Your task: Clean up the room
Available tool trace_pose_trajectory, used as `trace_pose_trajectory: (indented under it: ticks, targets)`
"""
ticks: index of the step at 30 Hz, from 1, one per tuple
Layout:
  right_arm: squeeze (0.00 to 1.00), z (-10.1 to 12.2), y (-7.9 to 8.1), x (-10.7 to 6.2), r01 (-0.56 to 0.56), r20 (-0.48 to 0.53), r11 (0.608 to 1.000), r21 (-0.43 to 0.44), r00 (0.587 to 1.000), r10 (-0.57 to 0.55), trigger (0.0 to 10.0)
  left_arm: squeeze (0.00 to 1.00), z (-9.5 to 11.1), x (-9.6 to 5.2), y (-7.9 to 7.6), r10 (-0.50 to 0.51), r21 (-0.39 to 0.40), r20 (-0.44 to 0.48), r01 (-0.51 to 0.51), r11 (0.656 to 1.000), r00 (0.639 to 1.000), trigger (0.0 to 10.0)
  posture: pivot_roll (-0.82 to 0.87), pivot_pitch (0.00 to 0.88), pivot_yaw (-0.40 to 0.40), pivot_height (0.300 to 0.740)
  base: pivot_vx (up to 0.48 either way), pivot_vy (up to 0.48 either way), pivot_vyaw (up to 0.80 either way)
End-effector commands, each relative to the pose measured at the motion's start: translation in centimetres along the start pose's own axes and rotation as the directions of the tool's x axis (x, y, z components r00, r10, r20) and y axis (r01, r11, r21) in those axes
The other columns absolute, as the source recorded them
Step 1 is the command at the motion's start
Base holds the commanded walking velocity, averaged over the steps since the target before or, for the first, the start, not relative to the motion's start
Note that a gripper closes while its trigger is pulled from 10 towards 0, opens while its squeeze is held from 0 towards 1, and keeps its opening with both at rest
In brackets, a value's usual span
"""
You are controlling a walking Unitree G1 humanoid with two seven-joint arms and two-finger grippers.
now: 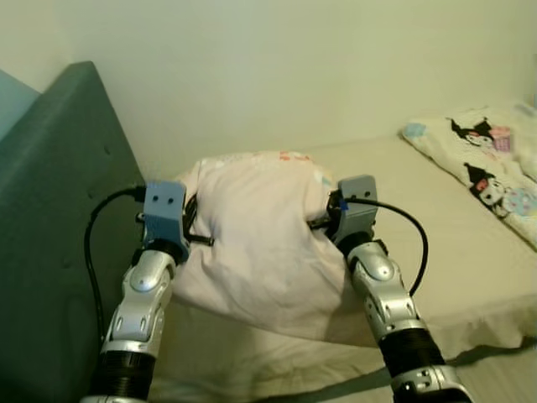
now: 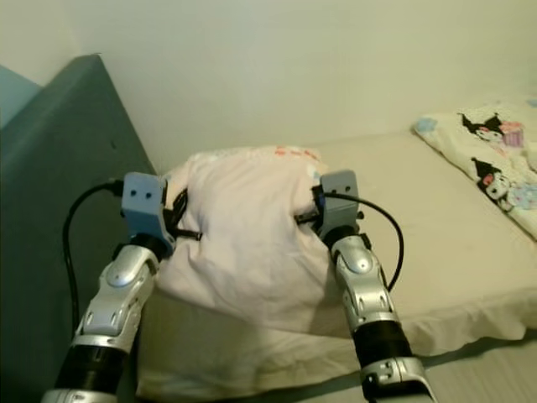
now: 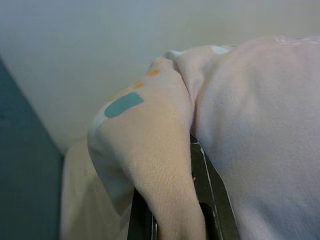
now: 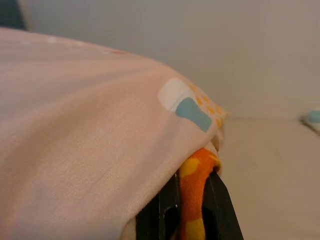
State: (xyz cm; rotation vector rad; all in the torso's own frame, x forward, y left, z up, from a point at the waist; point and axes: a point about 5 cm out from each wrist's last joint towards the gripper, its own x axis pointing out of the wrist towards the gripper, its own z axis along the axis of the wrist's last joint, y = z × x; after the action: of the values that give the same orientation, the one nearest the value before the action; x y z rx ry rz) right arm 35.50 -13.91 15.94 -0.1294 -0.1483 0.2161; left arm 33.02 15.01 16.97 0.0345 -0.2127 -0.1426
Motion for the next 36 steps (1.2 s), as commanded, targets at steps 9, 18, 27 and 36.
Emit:
trace_pose_trajectory:
  ticks: [9,18,27,36]
  targets:
    - [0.00,-0.9,1.2,-0.6,-0.026,-0.003,1.000,-0.005,1.000,0.026,10.0,0.00,-1.7,-1.5,-0.9,-0.018,-0.014,-0.056,0.017,1.000,0.998,10.0,-0.06,0.007,0.065,0.720,0.000,0.000,0.00]
    - [0.00,-1.4,1.6,-0.9,-0.043,-0.024,0.999,-0.018,0.999,0.042,10.0,0.00,-2.2,-2.0,-1.1,-0.004,-0.029,-0.067,0.002,1.000,0.998,10.0,-0.06,0.019,0.062,0.720,0.000,0.000,0.00]
    - [0.00,-1.4,1.7,-1.0,-0.052,-0.026,0.998,-0.033,0.998,0.052,10.0,0.00,-2.1,-2.0,-1.3,-0.009,-0.036,-0.070,0.006,0.999,0.998,10.0,-0.06,0.023,0.060,0.720,0.000,0.000,0.00]
    - [0.00,-1.9,1.9,-1.1,-0.053,-0.053,0.998,-0.036,0.997,0.051,10.0,0.00,-2.5,-1.8,-0.9,0.065,-0.064,-0.108,-0.073,0.995,0.992,10.0,-0.06,0.032,0.065,0.720,0.000,0.000,0.00]
